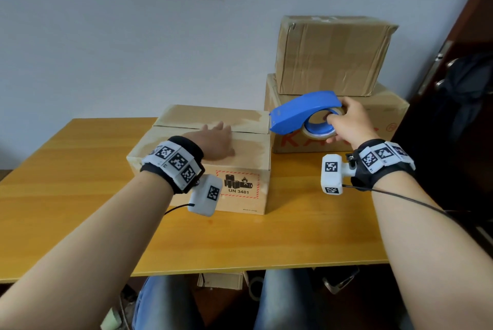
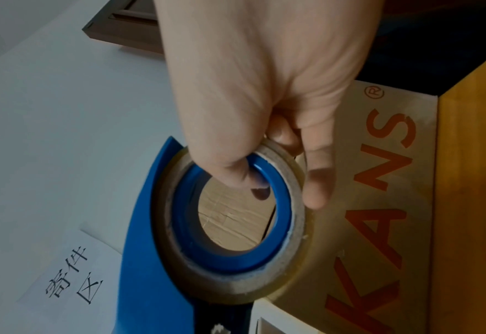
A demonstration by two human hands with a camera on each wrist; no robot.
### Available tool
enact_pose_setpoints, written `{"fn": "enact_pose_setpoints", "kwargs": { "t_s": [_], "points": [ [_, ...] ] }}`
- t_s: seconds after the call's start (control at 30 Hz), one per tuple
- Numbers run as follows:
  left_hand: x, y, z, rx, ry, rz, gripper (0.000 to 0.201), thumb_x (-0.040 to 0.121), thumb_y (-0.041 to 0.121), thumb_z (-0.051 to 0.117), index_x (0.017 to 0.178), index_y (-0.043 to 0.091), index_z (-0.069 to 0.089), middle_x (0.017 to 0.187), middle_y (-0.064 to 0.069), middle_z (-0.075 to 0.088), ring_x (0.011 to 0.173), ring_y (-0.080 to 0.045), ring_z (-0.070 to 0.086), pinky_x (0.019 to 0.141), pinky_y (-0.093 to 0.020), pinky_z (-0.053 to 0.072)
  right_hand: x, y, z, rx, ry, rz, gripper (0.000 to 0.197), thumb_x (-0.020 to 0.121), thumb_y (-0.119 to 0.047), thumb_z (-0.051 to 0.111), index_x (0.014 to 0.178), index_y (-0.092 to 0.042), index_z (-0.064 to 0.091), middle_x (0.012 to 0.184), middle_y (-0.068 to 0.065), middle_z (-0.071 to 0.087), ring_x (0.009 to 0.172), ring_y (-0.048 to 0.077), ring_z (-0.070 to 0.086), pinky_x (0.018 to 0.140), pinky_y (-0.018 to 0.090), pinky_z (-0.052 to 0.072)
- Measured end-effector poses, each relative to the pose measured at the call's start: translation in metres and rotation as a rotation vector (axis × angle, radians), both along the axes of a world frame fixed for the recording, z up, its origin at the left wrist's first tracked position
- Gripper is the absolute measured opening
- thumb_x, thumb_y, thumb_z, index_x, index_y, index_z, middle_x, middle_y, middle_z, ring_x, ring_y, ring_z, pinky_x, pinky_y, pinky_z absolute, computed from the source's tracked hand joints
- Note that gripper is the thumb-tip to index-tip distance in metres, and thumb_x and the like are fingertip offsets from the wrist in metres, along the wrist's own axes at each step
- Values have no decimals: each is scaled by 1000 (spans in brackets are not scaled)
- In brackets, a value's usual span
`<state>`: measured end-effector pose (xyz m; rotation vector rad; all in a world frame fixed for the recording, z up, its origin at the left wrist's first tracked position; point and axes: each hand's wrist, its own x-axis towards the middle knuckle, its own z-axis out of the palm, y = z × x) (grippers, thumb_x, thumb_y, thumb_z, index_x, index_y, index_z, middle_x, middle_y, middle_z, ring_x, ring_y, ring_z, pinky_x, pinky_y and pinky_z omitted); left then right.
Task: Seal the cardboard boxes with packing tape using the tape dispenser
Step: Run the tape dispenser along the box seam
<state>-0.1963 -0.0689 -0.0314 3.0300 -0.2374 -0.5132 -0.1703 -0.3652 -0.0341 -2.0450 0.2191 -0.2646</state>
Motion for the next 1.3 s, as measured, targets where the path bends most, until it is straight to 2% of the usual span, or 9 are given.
{"fn": "enact_pose_setpoints", "kwargs": {
  "t_s": [0.13,0.27,0.37,0.47,0.73,0.97,1.07,1.17,1.3],
  "points": [
    [-2,-31,-1,-9,22,26,101,91,70,49,160,19,-5,168,-8,-7,151,-41,-10,121,-58,5,-2,-6,-4,20,0,1,43,95,-4,55,133,-23,54,124,5,61,72,31,72,60,41,63],
    [1,-52,-4,83,35,112,119,79,88,40,160,10,1,166,-20,-3,152,-43,-8,122,-59,3,-1,-8,-8,30,14,16,45,95,-4,55,137,-20,52,126,6,60,76,28,72,60,41,63],
    [-5,-74,1,76,12,139,113,85,83,40,159,4,7,165,-22,-3,152,-43,-7,120,-58,2,-1,-9,-9,39,15,22,44,95,-3,55,137,-19,52,126,6,59,82,26,71,61,41,63],
    [7,-85,-9,43,17,171,121,81,85,44,158,3,1,165,-24,-7,151,-45,-9,120,-63,5,0,-10,-11,45,14,22,42,95,-3,56,135,-19,53,125,6,60,83,26,71,60,41,63],
    [12,-70,-14,17,-11,190,113,87,75,49,159,10,-8,166,-17,-9,151,-44,-11,121,-60,6,10,-3,-6,57,1,37,48,95,-5,56,140,-21,50,133,5,57,67,28,73,61,41,63],
    [24,-32,-14,-13,-31,199,102,86,69,56,160,17,10,167,-11,6,152,-42,-2,121,-57,15,17,18,-15,37,56,117,54,93,-4,59,144,-17,45,136,3,51,78,27,72,64,42,64],
    [28,-25,-11,-74,-35,217,99,79,62,67,159,32,17,165,-9,14,151,-43,6,119,-56,22,18,21,-21,-17,79,126,56,93,-12,64,144,-19,44,134,1,51,84,25,69,61,39,63],
    [31,-24,-7,-92,-5,215,98,78,59,70,158,41,16,166,-9,11,151,-43,3,120,-58,18,16,18,-25,-60,85,126,54,92,-19,67,141,-20,46,129,-1,52,86,24,68,57,34,61],
    [31,-28,-7,-53,7,210,95,85,59,64,160,35,10,167,-12,2,151,-46,-4,121,-58,8,12,15,-29,-87,92,119,52,91,-18,67,140,-19,47,117,-2,55,81,24,67,53,31,59]
  ]
}}
